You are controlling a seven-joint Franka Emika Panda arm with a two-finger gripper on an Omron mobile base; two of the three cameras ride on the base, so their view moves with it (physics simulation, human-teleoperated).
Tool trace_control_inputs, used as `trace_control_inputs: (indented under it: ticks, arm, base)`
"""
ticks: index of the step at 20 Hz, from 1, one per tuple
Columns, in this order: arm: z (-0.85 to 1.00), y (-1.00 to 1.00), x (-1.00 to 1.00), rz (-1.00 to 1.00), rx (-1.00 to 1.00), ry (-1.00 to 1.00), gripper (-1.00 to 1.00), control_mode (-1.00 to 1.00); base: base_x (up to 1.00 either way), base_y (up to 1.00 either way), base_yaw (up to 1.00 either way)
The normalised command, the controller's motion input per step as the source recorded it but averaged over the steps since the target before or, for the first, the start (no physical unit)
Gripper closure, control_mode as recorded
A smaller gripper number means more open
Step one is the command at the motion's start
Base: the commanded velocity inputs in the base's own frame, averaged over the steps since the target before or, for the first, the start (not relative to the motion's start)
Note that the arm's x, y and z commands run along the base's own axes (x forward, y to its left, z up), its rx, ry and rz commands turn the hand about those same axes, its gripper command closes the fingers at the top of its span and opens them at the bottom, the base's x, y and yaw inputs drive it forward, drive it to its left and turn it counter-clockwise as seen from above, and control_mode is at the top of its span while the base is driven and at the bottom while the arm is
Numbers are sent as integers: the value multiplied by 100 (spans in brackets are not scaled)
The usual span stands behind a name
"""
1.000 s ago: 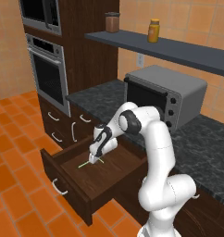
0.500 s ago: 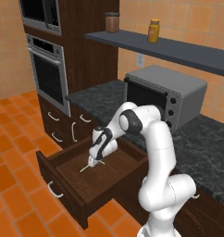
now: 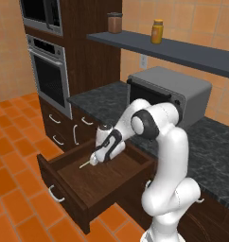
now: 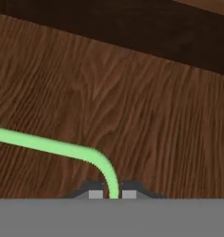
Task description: Take a straw from the drawer in front and place it inside the glass cup on the dining counter.
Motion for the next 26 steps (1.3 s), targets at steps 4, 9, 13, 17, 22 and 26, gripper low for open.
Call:
trace_control_inputs:
  ticks: [4, 9, 13, 17, 22, 26]
  arm:
    - [100, 6, 0, -9, 10, -12, 100, -100]
    - [100, 15, 0, -14, 6, -2, 100, -100]
    - [100, 2, -1, -16, 3, 0, 100, -100]
    - [100, 0, -11, -16, 0, 1, 100, -100]
    - [100, -8, -31, -10, 0, 5, 100, -100]
    - [100, -43, -60, -2, 0, 0, 100, -100]
  base:
    - [0, 0, 0]
    - [0, 0, 0]
    - [0, 0, 0]
    - [0, 0, 0]
    - [0, 0, 0]
    - [0, 0, 0]
